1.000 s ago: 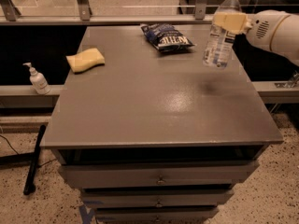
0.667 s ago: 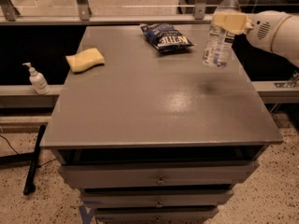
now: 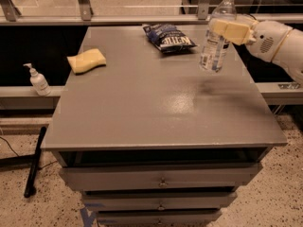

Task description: Place blue plastic bottle upright

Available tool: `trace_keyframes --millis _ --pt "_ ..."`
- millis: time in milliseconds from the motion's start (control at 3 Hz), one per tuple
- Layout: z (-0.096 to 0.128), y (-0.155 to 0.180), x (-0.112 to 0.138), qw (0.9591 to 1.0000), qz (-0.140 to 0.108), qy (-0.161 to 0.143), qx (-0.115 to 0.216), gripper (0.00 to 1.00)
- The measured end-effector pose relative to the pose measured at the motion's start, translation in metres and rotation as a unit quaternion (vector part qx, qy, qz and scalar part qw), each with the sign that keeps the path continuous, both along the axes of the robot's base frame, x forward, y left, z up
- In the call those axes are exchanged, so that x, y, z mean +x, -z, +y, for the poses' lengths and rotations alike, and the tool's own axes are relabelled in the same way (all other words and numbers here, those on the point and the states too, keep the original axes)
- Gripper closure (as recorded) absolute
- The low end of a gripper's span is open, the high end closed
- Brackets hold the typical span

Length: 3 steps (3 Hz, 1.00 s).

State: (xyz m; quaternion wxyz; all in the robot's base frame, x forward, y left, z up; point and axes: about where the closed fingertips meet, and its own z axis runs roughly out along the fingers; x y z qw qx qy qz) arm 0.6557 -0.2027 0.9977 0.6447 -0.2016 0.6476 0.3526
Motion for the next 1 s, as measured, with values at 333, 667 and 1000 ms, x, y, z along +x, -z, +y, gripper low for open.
trace_keyframes --millis 333,667,1000 --pt "0.034 0.014 -0.014 0.9921 -0.071 -0.079 -0.067 1.0" --pt "0.055 0.035 -0.029 0.9718 -0.136 -0.122 -0.149 1.0" --pt "0.065 0.052 -0.04 0.9521 -0.193 -0.14 -0.192 1.0"
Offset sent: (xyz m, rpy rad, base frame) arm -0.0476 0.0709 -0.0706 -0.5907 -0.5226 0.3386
